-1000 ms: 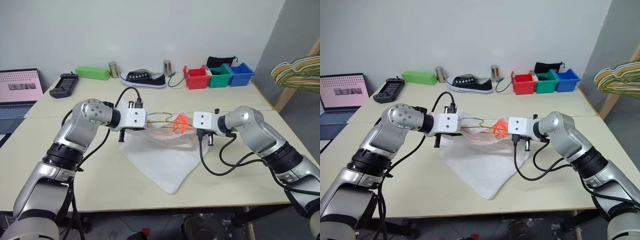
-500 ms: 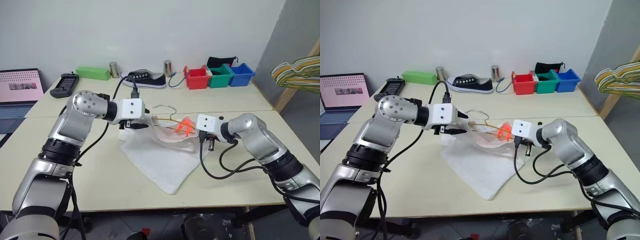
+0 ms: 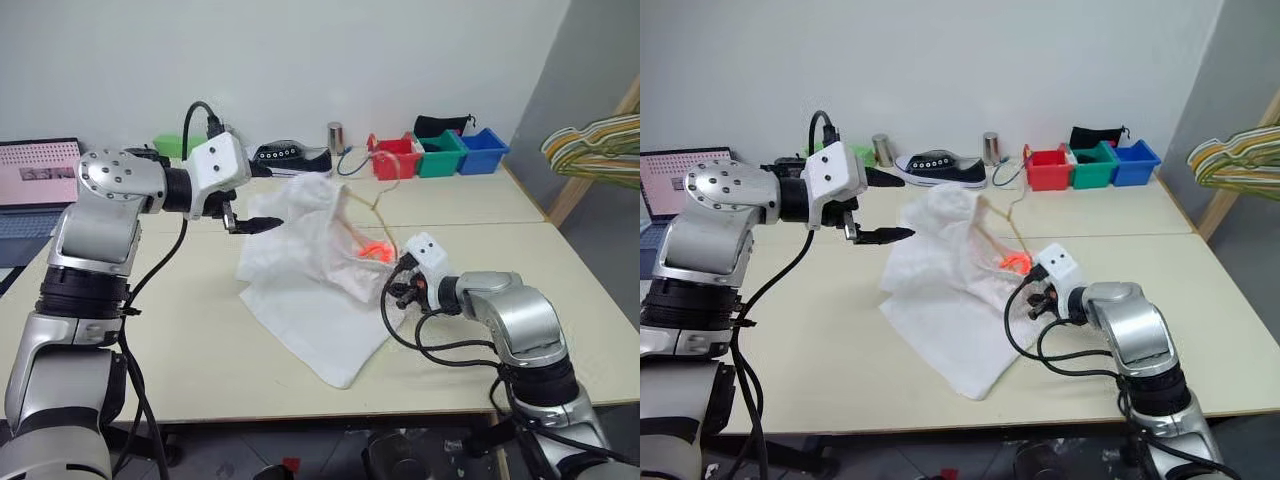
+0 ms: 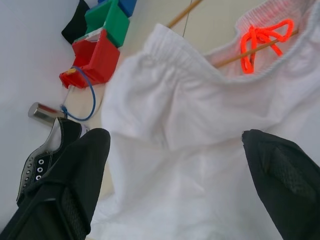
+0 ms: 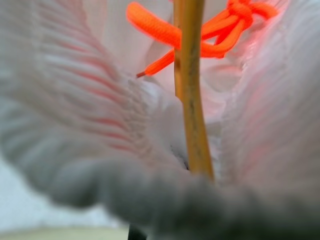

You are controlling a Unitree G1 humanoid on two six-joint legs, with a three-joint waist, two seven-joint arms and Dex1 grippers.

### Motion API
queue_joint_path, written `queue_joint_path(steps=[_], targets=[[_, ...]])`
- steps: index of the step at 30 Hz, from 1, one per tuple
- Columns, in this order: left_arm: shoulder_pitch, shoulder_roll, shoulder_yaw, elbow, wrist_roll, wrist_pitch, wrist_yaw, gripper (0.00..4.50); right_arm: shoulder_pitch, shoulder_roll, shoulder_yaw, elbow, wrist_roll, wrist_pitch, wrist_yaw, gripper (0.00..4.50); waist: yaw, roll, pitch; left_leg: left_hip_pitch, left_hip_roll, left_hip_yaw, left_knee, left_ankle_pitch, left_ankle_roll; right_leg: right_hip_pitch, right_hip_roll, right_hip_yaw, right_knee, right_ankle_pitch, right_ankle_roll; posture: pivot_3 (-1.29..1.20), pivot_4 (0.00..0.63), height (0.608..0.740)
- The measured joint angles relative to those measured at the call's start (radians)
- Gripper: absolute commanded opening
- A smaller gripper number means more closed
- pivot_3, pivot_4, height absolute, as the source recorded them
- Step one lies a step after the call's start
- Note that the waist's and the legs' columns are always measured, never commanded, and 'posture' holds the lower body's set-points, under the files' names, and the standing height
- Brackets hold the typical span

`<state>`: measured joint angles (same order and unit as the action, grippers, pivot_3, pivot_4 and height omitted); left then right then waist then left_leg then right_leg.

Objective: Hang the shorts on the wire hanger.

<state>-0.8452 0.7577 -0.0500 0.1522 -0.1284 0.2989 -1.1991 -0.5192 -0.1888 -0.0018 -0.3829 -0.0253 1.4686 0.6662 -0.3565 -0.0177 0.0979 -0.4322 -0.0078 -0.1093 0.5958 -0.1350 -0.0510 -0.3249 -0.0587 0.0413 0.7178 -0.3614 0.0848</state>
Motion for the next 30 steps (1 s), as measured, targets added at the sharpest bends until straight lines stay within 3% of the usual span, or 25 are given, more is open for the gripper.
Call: queue_joint_path(steps=[5,8,11,18,25,30], targets=[[0.050,-0.215,-0.015,-0.136,-0.083,0.133,0.139,4.46,0.011,0.290,-0.262,-0.086,-0.069,0.139,-0.214,0.00,0.003,-0.002,-0.008,0.000,-0.001,0.000,0.002,0.000,-0.001,0.002,-0.001,0.001,-0.001,0.001,0.000,-0.37,0.003,0.740],[0.043,-0.315,-0.037,-0.155,-0.097,0.154,0.212,4.46,0.030,0.339,-0.394,-0.116,-0.121,0.139,-0.325,0.00,-0.001,0.001,-0.014,0.000,-0.003,0.001,0.003,0.000,-0.001,0.002,-0.002,0.001,-0.001,0.001,0.001,-0.41,0.000,0.740],[0.025,-0.379,-0.064,-0.149,-0.098,0.156,0.255,4.46,0.030,0.339,-0.523,-0.139,-0.170,0.139,-0.416,0.00,-0.015,0.008,-0.018,0.000,-0.005,0.001,0.003,0.000,0.000,0.003,-0.002,0.001,-0.001,0.001,0.001,-0.43,0.000,0.740],[-0.064,-0.513,-0.112,-0.067,-0.098,0.103,0.294,4.46,-0.041,0.289,-0.690,-0.166,-0.268,0.139,-0.597,0.00,-0.077,0.018,-0.025,0.002,-0.016,0.001,0.002,0.001,0.000,0.005,-0.006,0.001,-0.002,0.000,0.002,-0.45,0.000,0.740],[-0.165,-0.621,-0.124,0.065,-0.087,0.016,0.333,4.46,-0.123,0.143,-0.616,-0.171,-0.314,0.133,-0.730,0.00,-0.136,0.018,-0.026,0.004,-0.022,0.003,0.001,0.001,0.002,0.008,-0.013,0.000,-0.005,0.000,0.004,-0.44,0.000,0.740],[-0.262,-0.719,-0.120,0.208,-0.084,-0.075,0.363,4.46,-0.193,0.017,-0.598,-0.073,-0.317,0.048,-0.788,0.00,-0.148,0.017,-0.025,0.011,-0.023,0.003,-0.004,0.001,0.002,0.014,-0.015,-0.002,-0.016,0.001,0.007,-0.44,0.000,0.740]])
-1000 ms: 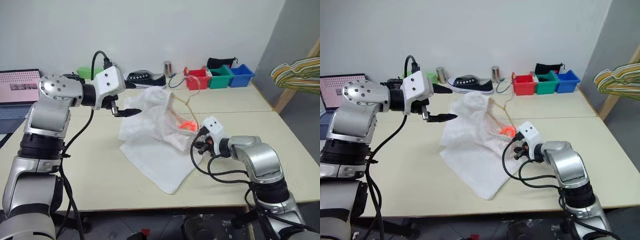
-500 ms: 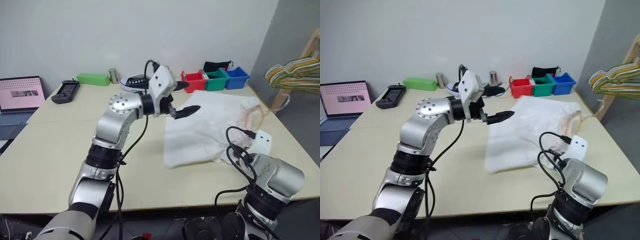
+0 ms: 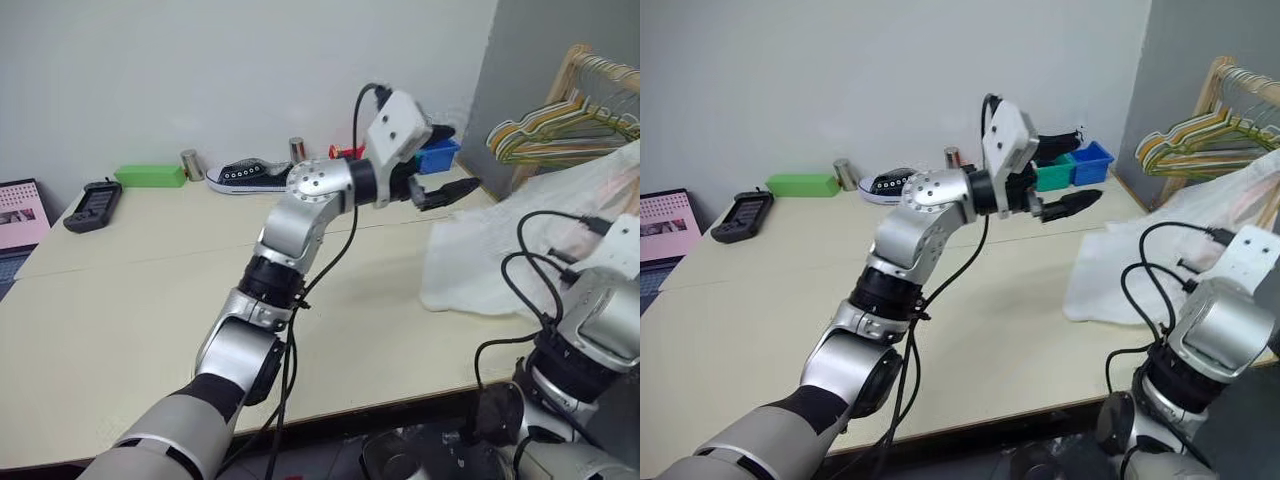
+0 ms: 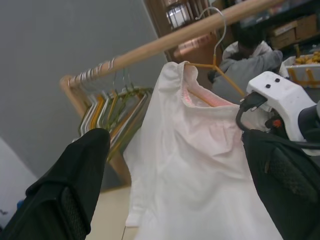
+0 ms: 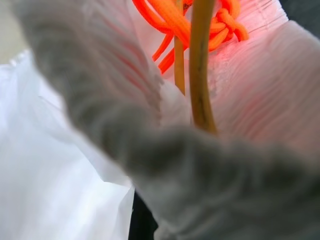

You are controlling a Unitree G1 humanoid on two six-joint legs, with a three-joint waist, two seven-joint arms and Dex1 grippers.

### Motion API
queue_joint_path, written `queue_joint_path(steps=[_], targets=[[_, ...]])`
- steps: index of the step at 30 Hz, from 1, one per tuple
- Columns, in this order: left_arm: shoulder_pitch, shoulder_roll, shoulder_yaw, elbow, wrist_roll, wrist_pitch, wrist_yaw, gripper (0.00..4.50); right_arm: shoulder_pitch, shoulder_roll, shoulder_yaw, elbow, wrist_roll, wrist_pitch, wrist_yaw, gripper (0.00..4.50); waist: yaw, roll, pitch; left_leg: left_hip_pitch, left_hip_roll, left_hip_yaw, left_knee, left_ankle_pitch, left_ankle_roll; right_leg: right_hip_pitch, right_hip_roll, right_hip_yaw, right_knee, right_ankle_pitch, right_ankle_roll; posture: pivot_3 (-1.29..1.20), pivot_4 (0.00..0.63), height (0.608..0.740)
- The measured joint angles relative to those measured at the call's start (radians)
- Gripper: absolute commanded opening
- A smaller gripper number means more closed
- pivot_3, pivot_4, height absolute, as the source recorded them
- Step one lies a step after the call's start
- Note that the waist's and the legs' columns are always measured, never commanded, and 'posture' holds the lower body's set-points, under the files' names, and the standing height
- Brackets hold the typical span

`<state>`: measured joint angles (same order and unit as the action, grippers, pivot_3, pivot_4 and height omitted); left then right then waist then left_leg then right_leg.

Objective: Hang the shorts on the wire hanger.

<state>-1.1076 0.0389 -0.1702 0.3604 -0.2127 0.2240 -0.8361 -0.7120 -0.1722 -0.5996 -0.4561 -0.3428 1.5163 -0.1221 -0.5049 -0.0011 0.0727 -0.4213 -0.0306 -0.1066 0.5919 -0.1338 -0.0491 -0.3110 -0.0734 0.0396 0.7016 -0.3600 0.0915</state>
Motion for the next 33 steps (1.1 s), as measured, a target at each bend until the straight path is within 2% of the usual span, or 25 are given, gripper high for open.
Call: queue_joint_path(steps=[4,9,18,24,25,26,33], targets=[[-0.066,-0.051,0.002,0.104,0.000,-0.059,0.019,4.46,-0.058,-0.061,-0.038,0.109,0.007,-0.062,-0.041,0.00,-0.015,0.000,0.000,0.000,-0.001,0.001,0.000,0.000,0.001,0.004,-0.001,0.000,-0.007,0.001,0.001,-0.45,0.000,0.740],[-0.096,-0.065,0.010,0.175,0.000,-0.106,0.021,4.46,-0.149,-0.118,-0.150,0.237,0.015,-0.127,-0.106,0.00,-0.022,0.001,0.000,0.000,-0.004,0.002,-0.001,0.000,0.003,0.009,-0.004,0.002,-0.008,-0.002,0.005,-0.45,0.000,0.740],[-0.097,-0.062,0.019,0.195,0.011,-0.125,0.020,4.46,-0.221,-0.113,-0.300,0.360,0.065,-0.163,-0.189,0.00,-0.018,0.000,0.000,0.001,-0.012,0.002,-0.001,0.002,0.006,0.010,-0.016,0.002,-0.008,-0.004,0.010,-0.43,0.000,0.740],[-0.096,-0.055,0.019,0.194,0.034,-0.128,0.020,4.46,-0.257,-0.101,-0.381,0.410,0.099,-0.161,-0.234,0.00,-0.015,0.000,0.000,0.002,-0.012,0.001,-0.001,0.001,0.008,0.012,-0.018,0.001,-0.015,-0.003,0.013,-0.42,0.000,0.740],[-0.096,-0.051,0.019,0.194,0.037,-0.128,0.020,4.50,-0.257,-0.103,-0.382,0.414,0.103,-0.167,-0.239,0.53,-0.015,0.000,0.000,0.002,-0.013,0.001,-0.001,0.001,0.009,0.012,-0.018,0.001,-0.015,-0.003,0.013,-0.42,0.000,0.740],[-0.096,-0.049,0.019,0.194,0.038,-0.128,0.020,4.50,-0.258,-0.104,-0.383,0.417,0.110,-0.171,-0.246,0.63,-0.015,0.000,0.000,0.002,-0.013,0.001,-0.001,0.001,0.009,0.012,-0.018,0.001,-0.016,-0.003,0.013,-0.42,0.000,0.740],[-0.095,-0.045,0.019,0.192,0.044,-0.128,0.022,4.50,-0.257,-0.109,-0.379,0.423,0.130,-0.178,-0.272,2.37,-0.007,0.000,0.000,0.002,-0.013,0.002,-0.002,0.001,0.009,0.013,-0.018,0.001,-0.018,-0.003,0.013,-0.41,0.000,0.740]])
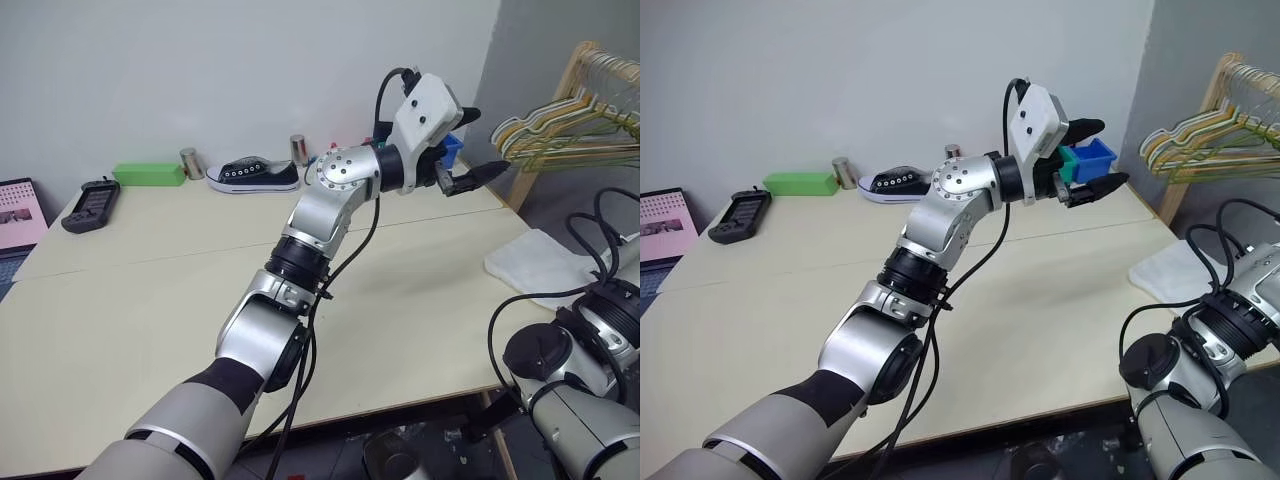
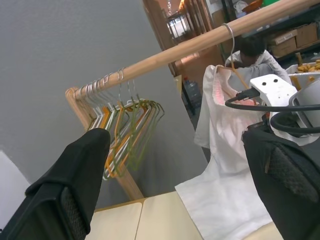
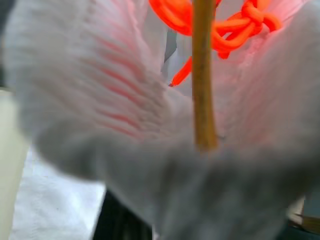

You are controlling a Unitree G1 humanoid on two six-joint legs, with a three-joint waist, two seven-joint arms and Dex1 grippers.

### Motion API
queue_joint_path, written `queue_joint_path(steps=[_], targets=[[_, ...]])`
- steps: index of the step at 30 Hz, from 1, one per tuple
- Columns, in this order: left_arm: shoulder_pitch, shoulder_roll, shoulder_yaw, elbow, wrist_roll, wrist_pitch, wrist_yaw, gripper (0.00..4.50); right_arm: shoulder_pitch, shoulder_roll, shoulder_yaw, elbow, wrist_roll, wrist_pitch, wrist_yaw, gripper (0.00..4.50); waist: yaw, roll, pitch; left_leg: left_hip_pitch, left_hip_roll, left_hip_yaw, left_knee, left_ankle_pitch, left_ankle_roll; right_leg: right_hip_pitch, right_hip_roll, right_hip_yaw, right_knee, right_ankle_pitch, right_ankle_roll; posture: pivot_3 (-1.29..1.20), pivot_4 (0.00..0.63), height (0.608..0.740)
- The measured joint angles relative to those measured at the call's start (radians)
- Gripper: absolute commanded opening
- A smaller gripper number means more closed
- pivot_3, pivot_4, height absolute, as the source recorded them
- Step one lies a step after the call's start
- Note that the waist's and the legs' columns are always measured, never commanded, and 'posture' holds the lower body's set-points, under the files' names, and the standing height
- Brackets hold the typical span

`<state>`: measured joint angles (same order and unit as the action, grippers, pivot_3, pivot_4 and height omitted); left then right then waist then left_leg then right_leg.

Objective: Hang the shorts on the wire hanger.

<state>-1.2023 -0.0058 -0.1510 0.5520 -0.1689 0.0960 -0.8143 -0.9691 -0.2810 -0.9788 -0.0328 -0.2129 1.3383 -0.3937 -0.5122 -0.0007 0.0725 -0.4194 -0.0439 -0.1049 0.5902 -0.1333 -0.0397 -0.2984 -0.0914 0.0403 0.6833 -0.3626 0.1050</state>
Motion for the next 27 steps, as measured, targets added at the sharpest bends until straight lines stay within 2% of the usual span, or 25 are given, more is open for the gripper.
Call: queue_joint_path(steps=[9,17,22,24,27], targets=[[0.002,0.012,0.000,-0.005,0.002,0.000,0.000,4.50,0.012,0.016,0.090,-0.072,-0.002,0.004,-0.010,4.47,0.023,0.000,0.000,0.000,0.000,-0.001,0.000,0.000,0.000,0.000,0.000,0.000,-0.001,0.000,0.000,-0.40,0.003,0.740],[0.050,0.074,0.001,-0.087,0.001,0.034,-0.003,4.50,0.096,0.029,0.352,-0.320,-0.050,0.124,0.001,4.47,0.039,0.001,0.000,-0.001,0.001,-0.003,-0.002,0.000,0.000,-0.002,0.000,0.001,-0.001,0.000,0.000,-0.40,0.010,0.740],[0.130,0.163,0.015,-0.199,-0.003,0.109,0.009,4.50,0.096,0.052,0.568,-0.481,-0.058,0.252,0.034,4.47,0.042,0.001,0.000,0.000,0.002,-0.005,-0.002,0.000,0.000,-0.002,0.000,0.001,-0.001,0.000,0.000,-0.38,0.017,0.740],[0.165,0.191,0.037,-0.232,-0.004,0.148,0.033,4.50,0.093,0.063,0.626,-0.505,-0.037,0.242,0.067,4.47,0.043,0.001,0.000,0.000,0.002,-0.006,-0.002,0.000,0.000,-0.002,0.000,0.001,-0.001,0.001,0.001,-0.37,0.020,0.740],[0.282,0.226,0.100,-0.343,-0.011,0.256,0.132,4.50,0.108,0.120,0.703,-0.495,0.032,0.104,0.156,4.47,0.043,0.001,0.000,0.001,0.002,-0.007,-0.002,0.000,0.000,-0.001,0.001,0.001,-0.001,0.001,0.002,-0.34,0.021,0.740]])
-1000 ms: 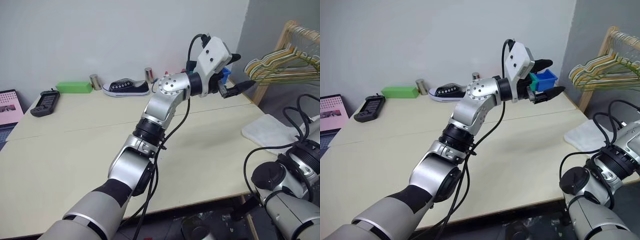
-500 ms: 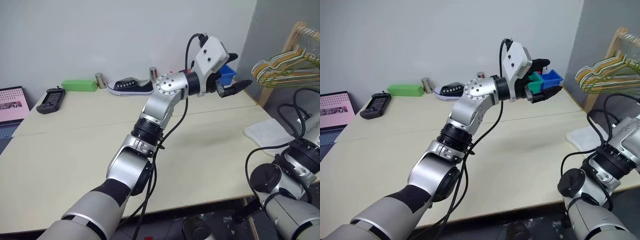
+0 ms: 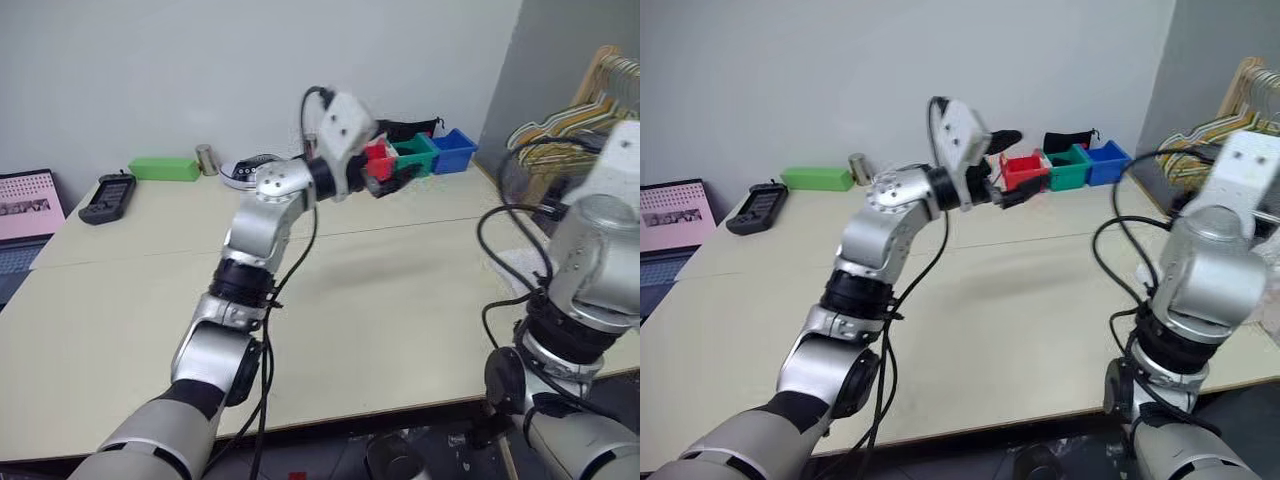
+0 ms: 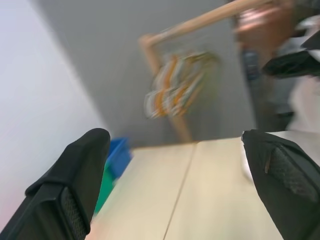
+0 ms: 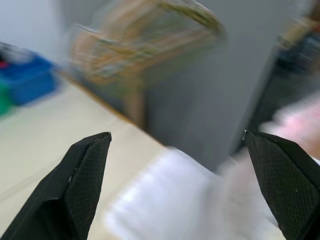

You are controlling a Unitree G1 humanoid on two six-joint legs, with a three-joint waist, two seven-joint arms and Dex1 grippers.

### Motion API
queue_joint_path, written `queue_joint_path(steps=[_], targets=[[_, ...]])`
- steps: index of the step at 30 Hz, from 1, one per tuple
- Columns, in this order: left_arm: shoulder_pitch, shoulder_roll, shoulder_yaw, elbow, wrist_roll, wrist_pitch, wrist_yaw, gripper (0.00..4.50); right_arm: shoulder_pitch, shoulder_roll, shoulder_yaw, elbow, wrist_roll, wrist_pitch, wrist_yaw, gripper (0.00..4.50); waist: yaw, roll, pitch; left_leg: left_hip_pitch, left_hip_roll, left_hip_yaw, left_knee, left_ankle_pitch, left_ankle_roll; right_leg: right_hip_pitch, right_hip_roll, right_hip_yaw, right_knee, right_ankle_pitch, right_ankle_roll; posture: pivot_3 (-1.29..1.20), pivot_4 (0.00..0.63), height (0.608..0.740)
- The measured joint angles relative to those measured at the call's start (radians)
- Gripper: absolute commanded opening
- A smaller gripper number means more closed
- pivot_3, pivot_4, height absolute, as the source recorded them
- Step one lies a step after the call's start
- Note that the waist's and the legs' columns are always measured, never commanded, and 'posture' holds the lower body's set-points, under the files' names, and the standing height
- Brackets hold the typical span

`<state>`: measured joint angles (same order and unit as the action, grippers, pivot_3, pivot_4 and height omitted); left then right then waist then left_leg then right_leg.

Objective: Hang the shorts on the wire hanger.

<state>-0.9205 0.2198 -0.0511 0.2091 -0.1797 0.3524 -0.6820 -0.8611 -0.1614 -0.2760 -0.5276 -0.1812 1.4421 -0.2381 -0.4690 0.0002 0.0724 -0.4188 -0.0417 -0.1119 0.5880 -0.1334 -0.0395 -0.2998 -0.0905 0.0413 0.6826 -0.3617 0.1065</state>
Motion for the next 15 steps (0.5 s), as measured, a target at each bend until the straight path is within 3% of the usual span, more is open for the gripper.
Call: queue_joint_path(steps=[6,15], targets=[[0.335,0.000,0.095,-0.219,0.029,0.195,0.256,4.50,0.186,0.026,0.117,0.237,0.108,-0.383,0.167,4.47,0.046,-0.006,0.002,-0.001,-0.001,-0.001,0.000,0.000,0.000,0.000,0.000,0.000,0.000,0.001,0.001,-0.27,0.030,0.740],[0.598,-0.022,0.185,-0.398,0.048,0.256,0.461,4.50,0.391,0.061,0.178,0.305,0.130,-0.524,0.212,4.47,0.166,-0.008,0.002,-0.005,-0.001,-0.003,0.000,0.000,-0.001,-0.002,0.001,-0.002,-0.001,0.001,0.000,-0.23,0.024,0.740]])
